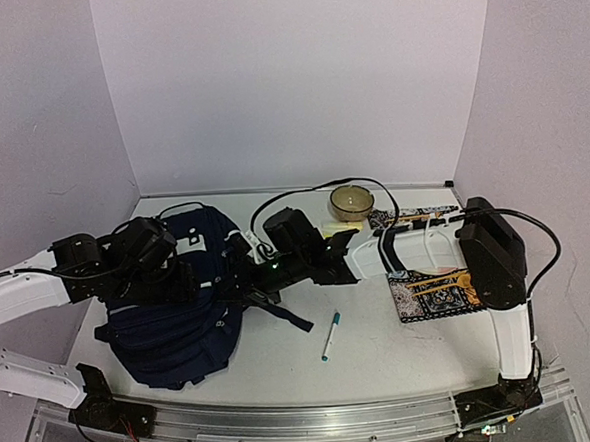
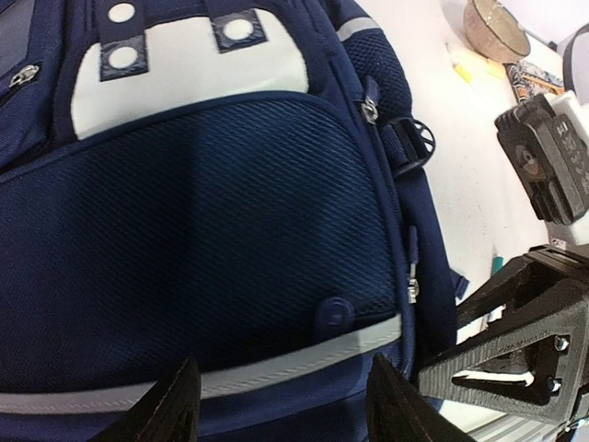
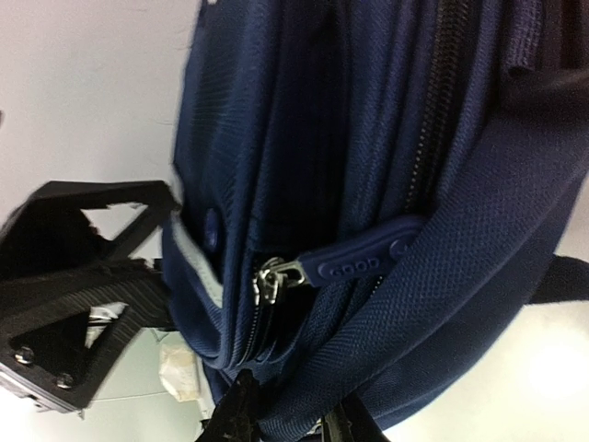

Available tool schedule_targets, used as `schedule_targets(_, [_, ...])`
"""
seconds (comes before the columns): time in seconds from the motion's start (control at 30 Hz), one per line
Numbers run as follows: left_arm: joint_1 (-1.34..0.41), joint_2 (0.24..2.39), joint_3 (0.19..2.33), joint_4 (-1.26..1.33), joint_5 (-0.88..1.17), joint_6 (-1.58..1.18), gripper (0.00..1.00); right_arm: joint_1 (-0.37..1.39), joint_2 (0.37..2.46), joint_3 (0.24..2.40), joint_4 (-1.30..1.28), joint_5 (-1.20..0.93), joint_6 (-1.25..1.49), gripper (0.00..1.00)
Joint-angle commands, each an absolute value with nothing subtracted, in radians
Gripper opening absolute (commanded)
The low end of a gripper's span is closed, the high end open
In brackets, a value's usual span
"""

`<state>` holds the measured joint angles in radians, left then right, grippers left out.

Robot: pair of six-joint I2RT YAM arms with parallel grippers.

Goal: Pack the student bag
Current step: Pick up the student bag from the center of the board, then pass from the right arm to the left

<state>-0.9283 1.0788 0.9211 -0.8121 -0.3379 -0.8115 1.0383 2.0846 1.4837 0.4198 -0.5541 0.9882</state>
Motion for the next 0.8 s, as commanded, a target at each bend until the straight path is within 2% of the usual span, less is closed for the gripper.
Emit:
schedule_targets(0.0, [-0.927,1.020,0.915,-0.778,-0.311,-0.815,0.61,1.043,2.089,1.525,0.819,-0.629,1.070,0.23])
schedule_targets(0.2, [-0.927,0.970,0.887,-0.701,-0.222,-0.803,0.56,1.041,2.114,1.545,0.990,-0.564,1.098,0.22])
schedule_targets(0.43, [-0.927,0.932,0.879,-0.675,-0.164,-0.783,0.55,1.035,2.196,1.603,1.102,-0.487,1.115,0.19])
schedule_targets(0.57, [-0.928,0.907,0.874,-0.674,-0.176,-0.787,0.56,1.035,2.285,1.622,1.263,-0.518,1.245,0.20])
schedule_targets(0.77, [-0.927,0.868,0.863,-0.691,-0.279,-0.823,0.57,1.032,2.232,1.532,1.117,-0.496,1.150,0.25])
